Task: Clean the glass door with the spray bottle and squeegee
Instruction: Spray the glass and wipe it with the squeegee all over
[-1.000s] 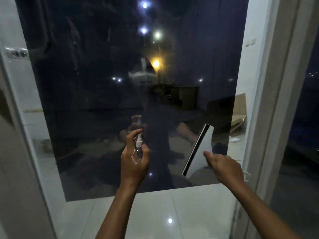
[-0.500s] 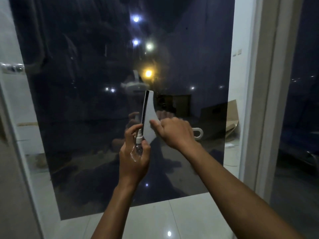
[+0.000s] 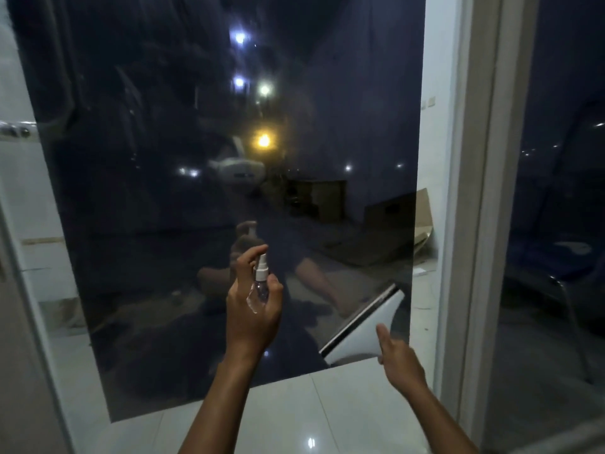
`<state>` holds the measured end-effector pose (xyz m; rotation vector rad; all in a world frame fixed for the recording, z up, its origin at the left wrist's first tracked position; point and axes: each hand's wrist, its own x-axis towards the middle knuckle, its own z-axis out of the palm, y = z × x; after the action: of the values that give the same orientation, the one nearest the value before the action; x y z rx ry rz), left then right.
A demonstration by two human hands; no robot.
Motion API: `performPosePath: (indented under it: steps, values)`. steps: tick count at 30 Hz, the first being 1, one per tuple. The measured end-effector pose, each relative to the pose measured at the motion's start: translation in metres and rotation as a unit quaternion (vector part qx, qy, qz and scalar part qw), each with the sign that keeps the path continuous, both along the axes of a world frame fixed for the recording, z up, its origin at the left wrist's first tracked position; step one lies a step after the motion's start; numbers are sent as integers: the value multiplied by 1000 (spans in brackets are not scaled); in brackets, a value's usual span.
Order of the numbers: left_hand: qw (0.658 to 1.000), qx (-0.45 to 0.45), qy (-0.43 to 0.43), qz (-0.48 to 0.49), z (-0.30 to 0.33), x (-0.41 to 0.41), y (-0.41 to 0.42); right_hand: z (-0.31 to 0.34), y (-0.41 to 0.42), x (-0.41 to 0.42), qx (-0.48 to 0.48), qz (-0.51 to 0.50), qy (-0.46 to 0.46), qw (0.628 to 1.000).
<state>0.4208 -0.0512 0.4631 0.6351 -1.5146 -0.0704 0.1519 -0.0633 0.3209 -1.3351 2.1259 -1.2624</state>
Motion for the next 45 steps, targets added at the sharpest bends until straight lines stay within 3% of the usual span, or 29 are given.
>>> performPosePath:
  steps: [6,14,21,27,33,38,41,45]
  values:
    - [999,41,-17,-21,-35,7,2,-68,17,16,72,-40,-59,995]
    - [997,75,3,-1,-81,51,4,-29,20,66,-70,-25,-75,994]
    - [992,116,22,52,-115,126,5,-34,27,125,-84,47,49,994]
    - [987,148,-25,56,-167,179,25,-76,43,172,-39,96,149,983]
    - [982,174,-11,68,-194,202,37,-100,50,250,9,187,360,914]
    - [981,185,-13,58,-204,215,52,-88,27,338,-16,276,385,881]
    - [979,194,-7,57,-203,219,55,-84,5,371,11,267,443,856]
    - [981,191,-4,38,-197,220,56,-77,-5,351,34,233,481,845]
